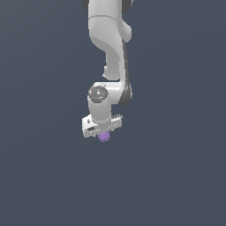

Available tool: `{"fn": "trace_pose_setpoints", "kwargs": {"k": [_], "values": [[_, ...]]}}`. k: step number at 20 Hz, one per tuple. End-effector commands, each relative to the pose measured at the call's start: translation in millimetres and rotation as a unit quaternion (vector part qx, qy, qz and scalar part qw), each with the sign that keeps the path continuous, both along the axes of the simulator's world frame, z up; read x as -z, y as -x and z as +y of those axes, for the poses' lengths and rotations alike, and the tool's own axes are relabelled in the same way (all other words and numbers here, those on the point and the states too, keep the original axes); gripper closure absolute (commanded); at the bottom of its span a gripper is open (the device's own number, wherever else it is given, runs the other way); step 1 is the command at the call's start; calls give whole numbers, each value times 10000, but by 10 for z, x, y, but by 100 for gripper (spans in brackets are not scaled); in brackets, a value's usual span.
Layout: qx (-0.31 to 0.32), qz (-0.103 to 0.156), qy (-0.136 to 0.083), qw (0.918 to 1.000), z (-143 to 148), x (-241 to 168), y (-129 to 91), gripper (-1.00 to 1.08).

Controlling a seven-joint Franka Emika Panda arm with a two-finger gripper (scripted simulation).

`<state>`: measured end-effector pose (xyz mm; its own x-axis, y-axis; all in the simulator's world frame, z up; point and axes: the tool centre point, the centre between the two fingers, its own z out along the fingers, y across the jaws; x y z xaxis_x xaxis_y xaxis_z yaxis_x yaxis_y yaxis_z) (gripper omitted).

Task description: Pick up the object and move it to a goal position.

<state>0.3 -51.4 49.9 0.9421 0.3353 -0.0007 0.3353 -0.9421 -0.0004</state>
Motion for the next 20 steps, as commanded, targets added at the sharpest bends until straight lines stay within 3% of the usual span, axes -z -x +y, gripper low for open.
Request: {"fn": "trace_pose_setpoints", "kwargs": {"k": [1, 5, 6, 20], "values": [[-6, -4, 1, 10000, 1, 95, -1, -92], [-6, -4, 1, 10000, -3, 138, -11, -92], [-6, -4, 1, 10000, -3, 138, -11, 108], [-5, -7, 2, 10000, -2, 102, 4, 108]]}}
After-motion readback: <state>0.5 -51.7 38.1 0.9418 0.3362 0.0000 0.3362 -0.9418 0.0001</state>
